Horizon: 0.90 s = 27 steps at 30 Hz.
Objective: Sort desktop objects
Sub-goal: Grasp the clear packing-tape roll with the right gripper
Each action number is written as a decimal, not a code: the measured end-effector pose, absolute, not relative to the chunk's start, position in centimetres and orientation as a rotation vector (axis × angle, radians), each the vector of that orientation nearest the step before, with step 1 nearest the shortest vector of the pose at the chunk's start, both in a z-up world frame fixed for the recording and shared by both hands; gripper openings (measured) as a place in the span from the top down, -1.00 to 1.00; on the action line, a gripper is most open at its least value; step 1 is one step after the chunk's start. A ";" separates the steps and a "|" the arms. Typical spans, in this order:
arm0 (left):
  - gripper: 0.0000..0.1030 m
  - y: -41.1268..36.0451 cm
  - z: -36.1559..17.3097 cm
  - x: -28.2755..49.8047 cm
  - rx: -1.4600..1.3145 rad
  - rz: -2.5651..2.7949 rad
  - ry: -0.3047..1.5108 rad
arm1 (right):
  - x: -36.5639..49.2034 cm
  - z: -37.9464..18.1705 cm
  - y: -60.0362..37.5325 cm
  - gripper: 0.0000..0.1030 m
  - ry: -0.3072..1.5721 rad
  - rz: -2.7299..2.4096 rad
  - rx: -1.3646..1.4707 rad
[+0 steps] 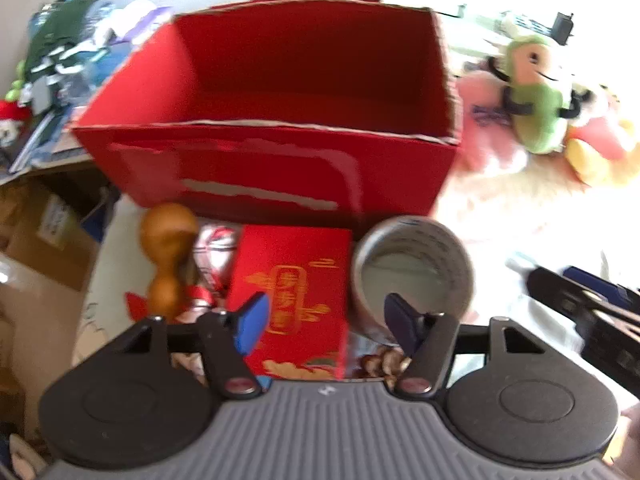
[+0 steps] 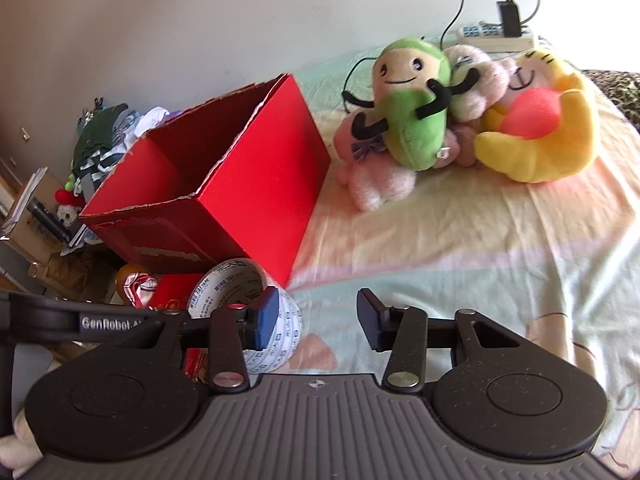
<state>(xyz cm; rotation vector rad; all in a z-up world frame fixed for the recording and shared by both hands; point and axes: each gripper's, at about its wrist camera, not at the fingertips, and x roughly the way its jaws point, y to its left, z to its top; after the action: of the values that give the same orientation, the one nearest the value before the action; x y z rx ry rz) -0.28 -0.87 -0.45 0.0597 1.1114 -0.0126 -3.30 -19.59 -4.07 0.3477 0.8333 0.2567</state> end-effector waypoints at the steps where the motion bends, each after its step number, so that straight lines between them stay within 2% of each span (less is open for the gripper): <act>1: -0.12 -1.2 -0.4 -0.5 0.063 -0.030 1.116 | -3.0 -4.2 -19.5 0.13 0.839 0.268 0.356; 6: 0.10 -1.3 -0.7 0.0 0.072 -0.108 1.080 | -1.7 -4.4 -18.6 0.26 0.851 0.312 0.384; 9: 0.23 -1.4 -1.0 1.2 0.076 -0.142 1.118 | -0.7 -4.7 -18.1 0.32 0.884 0.336 0.422; 11: 0.46 -1.2 -1.5 1.8 0.074 -0.168 1.151 | -0.2 -4.9 -17.5 0.33 0.908 0.338 0.423; 13: 0.60 -1.3 -2.0 2.3 0.077 -0.198 1.196 | 0.3 -5.3 -17.1 0.34 0.935 0.329 0.422; 18: 0.60 -2.1 -2.3 2.8 0.138 -0.241 1.179 | 1.2 -6.3 -16.1 0.71 1.014 0.295 0.410; 27: 0.65 -3.7 -2.3 3.6 0.204 -0.326 1.183 | 0.4 -6.0 -17.9 0.73 1.000 0.229 0.467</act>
<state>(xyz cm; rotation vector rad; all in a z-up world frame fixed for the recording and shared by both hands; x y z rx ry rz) 3.63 -3.67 -2.31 0.2040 1.1826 -0.3264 0.39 -17.90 -5.97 0.4670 0.9996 0.2286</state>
